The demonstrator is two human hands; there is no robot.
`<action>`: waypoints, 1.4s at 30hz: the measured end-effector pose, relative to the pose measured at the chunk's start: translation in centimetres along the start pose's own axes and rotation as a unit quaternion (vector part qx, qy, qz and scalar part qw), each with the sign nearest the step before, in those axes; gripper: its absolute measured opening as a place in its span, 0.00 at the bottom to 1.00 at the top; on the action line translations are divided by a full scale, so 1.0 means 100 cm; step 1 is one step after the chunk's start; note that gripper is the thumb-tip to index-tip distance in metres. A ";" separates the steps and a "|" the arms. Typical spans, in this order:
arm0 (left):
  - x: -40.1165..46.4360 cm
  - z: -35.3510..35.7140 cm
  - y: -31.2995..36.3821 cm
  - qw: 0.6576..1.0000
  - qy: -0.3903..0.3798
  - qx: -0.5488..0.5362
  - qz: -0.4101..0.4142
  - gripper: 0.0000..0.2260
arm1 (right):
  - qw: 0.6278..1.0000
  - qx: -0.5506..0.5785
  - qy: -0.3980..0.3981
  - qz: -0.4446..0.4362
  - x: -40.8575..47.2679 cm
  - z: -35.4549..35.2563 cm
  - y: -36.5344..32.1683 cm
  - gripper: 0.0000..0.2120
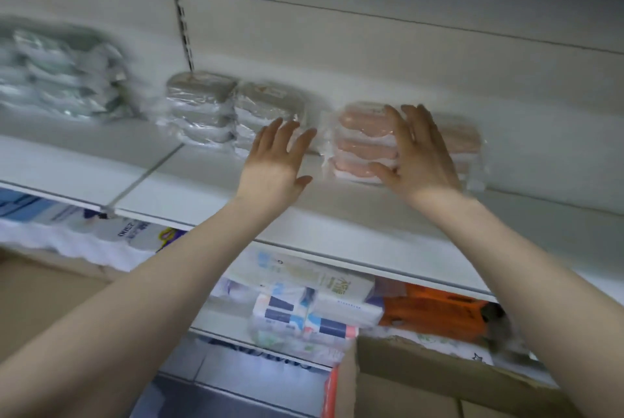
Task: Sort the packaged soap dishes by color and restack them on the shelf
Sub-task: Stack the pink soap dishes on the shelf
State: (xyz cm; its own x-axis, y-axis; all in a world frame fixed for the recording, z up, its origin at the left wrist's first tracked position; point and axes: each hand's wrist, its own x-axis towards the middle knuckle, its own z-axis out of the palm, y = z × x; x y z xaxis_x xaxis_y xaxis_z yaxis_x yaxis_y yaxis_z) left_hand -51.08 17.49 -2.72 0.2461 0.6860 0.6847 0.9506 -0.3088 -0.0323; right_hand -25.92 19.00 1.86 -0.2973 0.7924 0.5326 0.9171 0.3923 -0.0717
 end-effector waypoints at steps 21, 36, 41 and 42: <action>0.033 0.026 -0.262 0.941 -0.047 -0.280 -0.186 0.35 | 0.979 0.155 0.024 0.132 0.121 0.135 -0.169 0.37; 0.027 0.023 -0.266 0.996 0.012 0.066 -0.060 0.32 | 0.989 -0.131 0.063 0.036 0.121 0.141 -0.178 0.37; 0.028 0.041 -0.265 0.999 0.001 0.029 0.044 0.29 | 0.989 -0.147 0.024 -0.021 0.118 0.157 -0.182 0.47; 0.029 0.044 -0.265 0.999 0.002 0.029 0.040 0.29 | 0.987 -0.155 0.023 -0.026 0.120 0.160 -0.180 0.48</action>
State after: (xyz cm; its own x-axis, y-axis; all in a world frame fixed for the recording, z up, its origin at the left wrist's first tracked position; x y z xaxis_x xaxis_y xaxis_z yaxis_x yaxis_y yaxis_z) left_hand -74.71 30.58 -3.10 0.3212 0.6581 0.6809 0.9373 -0.3237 -0.1292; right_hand -50.29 28.93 -3.99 -0.3395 0.7506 0.5668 0.9405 0.2640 0.2137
